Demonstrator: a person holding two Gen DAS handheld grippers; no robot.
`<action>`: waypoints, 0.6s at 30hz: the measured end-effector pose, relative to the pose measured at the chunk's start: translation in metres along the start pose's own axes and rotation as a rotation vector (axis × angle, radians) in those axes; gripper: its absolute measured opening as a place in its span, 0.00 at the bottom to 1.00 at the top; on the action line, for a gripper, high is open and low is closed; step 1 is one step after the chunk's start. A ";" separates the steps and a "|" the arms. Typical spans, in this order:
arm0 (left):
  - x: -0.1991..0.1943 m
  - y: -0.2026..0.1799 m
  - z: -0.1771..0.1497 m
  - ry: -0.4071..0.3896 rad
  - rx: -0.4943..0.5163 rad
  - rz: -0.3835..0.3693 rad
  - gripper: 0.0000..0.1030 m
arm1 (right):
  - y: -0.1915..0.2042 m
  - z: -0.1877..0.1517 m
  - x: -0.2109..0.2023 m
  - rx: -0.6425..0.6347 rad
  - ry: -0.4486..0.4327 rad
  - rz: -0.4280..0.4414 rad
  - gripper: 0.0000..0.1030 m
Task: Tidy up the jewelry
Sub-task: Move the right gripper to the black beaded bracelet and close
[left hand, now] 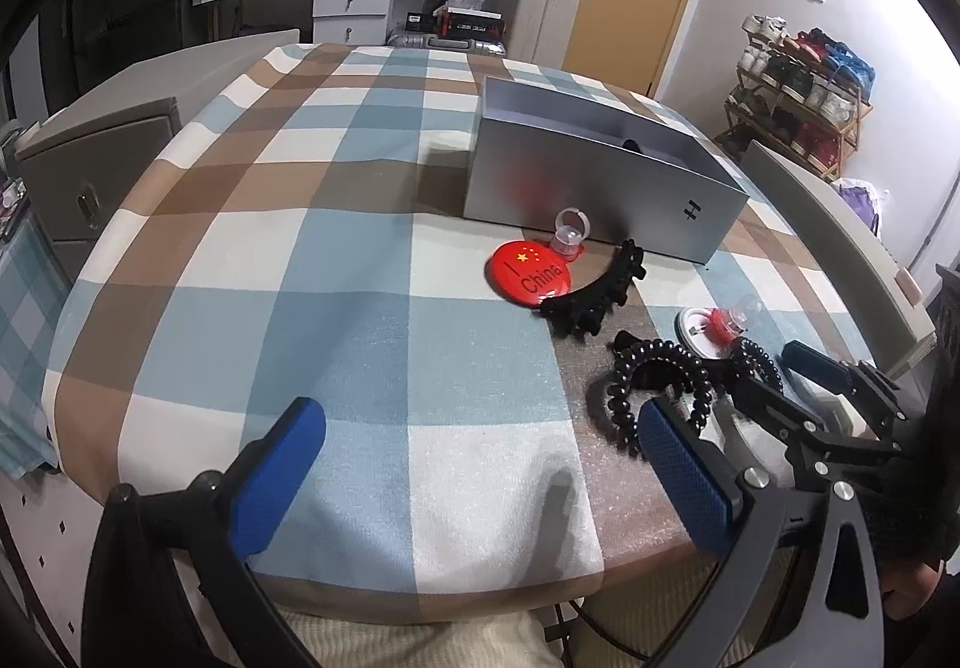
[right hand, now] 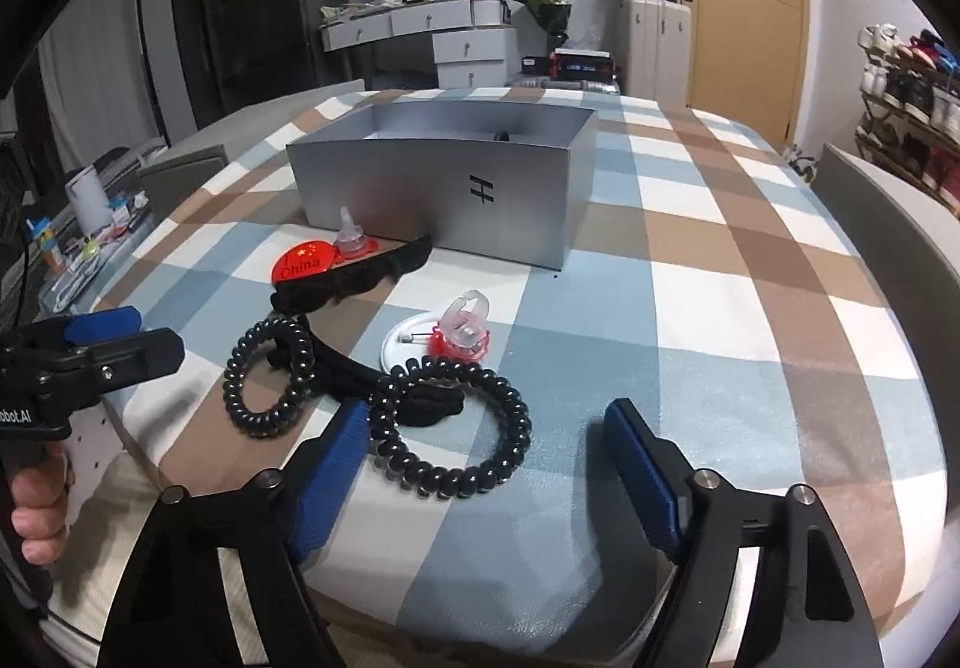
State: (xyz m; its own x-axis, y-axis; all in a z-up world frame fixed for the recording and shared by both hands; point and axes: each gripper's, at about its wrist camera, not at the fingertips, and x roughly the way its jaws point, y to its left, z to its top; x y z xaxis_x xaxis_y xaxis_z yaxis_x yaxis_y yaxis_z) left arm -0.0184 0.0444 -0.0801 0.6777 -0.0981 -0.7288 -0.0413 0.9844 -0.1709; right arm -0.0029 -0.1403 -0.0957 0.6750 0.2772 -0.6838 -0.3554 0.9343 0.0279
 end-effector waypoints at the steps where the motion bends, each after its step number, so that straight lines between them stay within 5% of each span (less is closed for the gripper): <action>1: 0.000 -0.001 0.000 0.001 0.003 0.001 0.99 | 0.000 0.000 0.000 -0.003 -0.001 0.004 0.72; 6: 0.002 -0.002 0.003 0.008 0.007 -0.002 0.99 | 0.004 0.001 -0.001 -0.020 -0.008 0.030 0.50; 18: 0.005 -0.007 0.005 0.035 0.009 -0.038 0.99 | -0.005 0.002 -0.012 0.046 -0.056 0.112 0.45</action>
State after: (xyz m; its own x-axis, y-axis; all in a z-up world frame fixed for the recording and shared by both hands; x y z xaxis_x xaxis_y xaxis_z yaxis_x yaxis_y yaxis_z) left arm -0.0107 0.0378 -0.0789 0.6526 -0.1404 -0.7446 -0.0088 0.9812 -0.1928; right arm -0.0080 -0.1479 -0.0864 0.6680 0.3911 -0.6330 -0.4014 0.9058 0.1360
